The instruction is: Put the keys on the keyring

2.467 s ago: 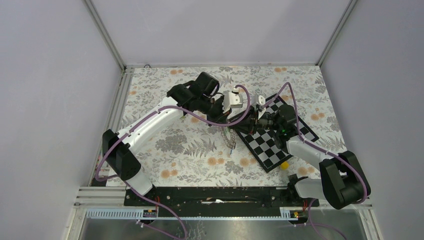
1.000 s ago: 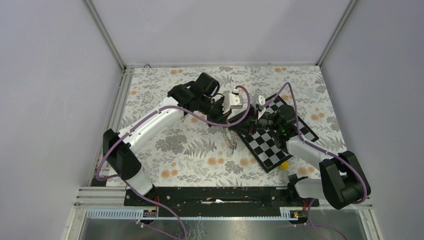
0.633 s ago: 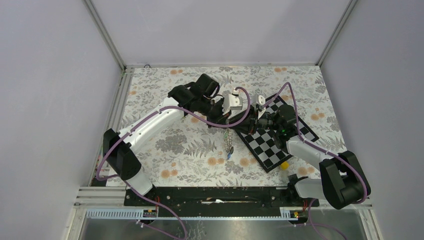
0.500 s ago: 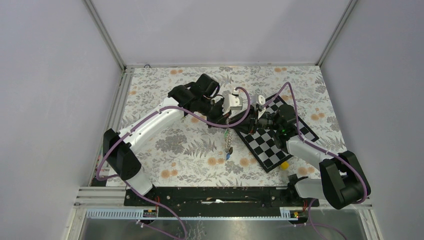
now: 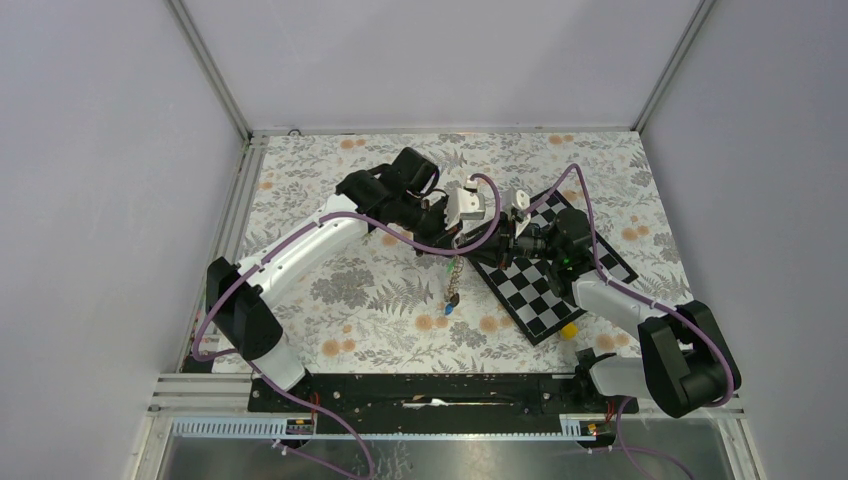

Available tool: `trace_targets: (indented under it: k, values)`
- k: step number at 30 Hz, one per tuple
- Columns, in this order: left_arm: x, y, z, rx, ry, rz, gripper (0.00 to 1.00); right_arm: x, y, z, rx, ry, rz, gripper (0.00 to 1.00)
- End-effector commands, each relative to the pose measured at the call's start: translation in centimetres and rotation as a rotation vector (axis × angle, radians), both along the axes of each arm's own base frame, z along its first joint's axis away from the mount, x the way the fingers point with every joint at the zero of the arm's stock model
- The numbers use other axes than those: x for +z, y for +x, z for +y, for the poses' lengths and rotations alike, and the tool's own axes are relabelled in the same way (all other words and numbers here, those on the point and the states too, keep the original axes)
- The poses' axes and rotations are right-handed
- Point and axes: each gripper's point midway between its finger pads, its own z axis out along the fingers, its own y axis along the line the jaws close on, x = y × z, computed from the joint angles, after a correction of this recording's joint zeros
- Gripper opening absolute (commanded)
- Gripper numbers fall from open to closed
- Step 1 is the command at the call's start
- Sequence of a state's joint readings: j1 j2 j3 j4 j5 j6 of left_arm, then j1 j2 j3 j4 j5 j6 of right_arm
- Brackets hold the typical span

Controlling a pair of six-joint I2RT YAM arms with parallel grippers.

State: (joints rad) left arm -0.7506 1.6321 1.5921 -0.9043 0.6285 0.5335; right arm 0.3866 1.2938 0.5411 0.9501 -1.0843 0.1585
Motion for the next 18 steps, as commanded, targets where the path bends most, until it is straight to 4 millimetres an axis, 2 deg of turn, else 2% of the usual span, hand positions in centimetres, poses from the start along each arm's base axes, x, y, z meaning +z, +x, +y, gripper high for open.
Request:
trace_targets:
  k: [1,7,15,18]
  values:
    - [2.3,0.0,-1.0,-0.035,-0.082,-0.041,0.0,1.7,0.3,0.5,0.013,0.019,-0.053,0.15]
    - [2.4,0.3,-1.1,-0.029,-0.081,-0.046,0.0,1.6,-0.4,0.9,0.061,0.014,-0.051,0.0]
    - [2.4,0.6,-0.8,-0.014,-0.092,-0.066,0.0,2.8,-0.4,0.6,0.055,0.027,-0.07,0.0]
    - [2.2,0.5,-0.2,-0.028,-0.105,-0.081,0.2,3.8,-0.4,0.1,0.049,0.052,-0.068,0.0]
